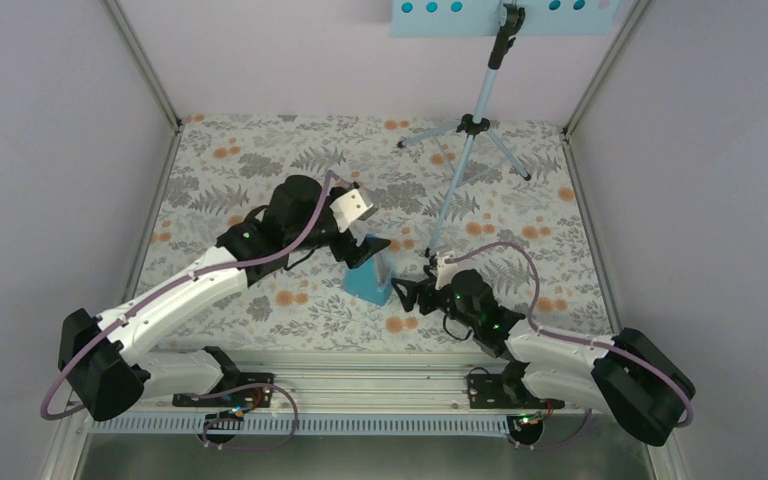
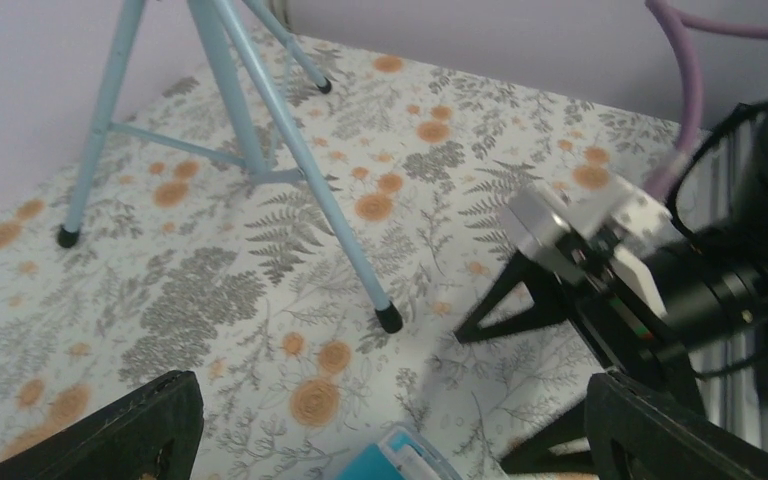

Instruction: Pack up the instrument practice props

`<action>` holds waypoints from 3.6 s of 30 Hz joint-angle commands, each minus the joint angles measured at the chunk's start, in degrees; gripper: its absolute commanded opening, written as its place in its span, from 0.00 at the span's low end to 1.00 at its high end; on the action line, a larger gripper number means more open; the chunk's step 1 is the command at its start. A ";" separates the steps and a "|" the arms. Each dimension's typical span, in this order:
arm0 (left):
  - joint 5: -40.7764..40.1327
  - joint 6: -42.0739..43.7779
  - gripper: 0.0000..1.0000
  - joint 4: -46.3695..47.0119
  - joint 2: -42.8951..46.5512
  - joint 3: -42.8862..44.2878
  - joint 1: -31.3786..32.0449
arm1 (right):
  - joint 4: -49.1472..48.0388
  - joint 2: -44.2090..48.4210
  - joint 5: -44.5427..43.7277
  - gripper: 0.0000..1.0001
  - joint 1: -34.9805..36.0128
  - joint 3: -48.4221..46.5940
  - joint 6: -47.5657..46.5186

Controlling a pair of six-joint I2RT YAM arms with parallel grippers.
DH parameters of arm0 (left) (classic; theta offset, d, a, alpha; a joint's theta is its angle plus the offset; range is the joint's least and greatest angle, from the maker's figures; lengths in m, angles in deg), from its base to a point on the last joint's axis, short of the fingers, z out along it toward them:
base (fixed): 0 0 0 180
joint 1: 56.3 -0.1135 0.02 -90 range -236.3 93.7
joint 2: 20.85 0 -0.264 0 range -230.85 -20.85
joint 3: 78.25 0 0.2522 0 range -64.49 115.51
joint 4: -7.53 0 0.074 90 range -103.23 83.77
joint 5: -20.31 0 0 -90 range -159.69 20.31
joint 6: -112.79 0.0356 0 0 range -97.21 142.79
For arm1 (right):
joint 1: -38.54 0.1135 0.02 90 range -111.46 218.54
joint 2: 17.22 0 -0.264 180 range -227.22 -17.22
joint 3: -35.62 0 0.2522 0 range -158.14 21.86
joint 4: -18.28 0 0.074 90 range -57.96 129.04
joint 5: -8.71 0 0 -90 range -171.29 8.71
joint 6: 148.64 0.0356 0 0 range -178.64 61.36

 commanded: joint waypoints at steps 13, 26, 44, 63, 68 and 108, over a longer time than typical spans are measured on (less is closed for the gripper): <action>-3.65 0.84 0.99 6.10 4.34 -5.87 -0.49 | 3.30 -17.85 -15.57 1.00 7.97 -6.40 0.73; -5.75 0.09 1.00 2.78 -2.67 -1.72 -0.84 | 0.46 -3.26 -1.02 0.99 -0.98 -1.85 -2.73; 7.36 1.58 0.82 -1.00 -15.55 4.97 -2.59 | -5.65 -1.53 8.53 1.00 -0.81 2.54 -3.20; 7.86 4.02 0.49 -1.66 -17.14 3.48 -2.78 | -12.03 -26.95 -5.64 1.00 8.69 -5.83 -8.82; 8.69 4.28 0.43 -1.63 -17.57 3.20 -2.77 | -9.13 -33.69 -14.43 0.99 11.94 -10.99 -10.53; 12.46 6.15 0.35 -2.36 -19.48 2.46 -2.68 | -28.11 -37.80 -16.93 1.00 9.88 -4.72 -18.22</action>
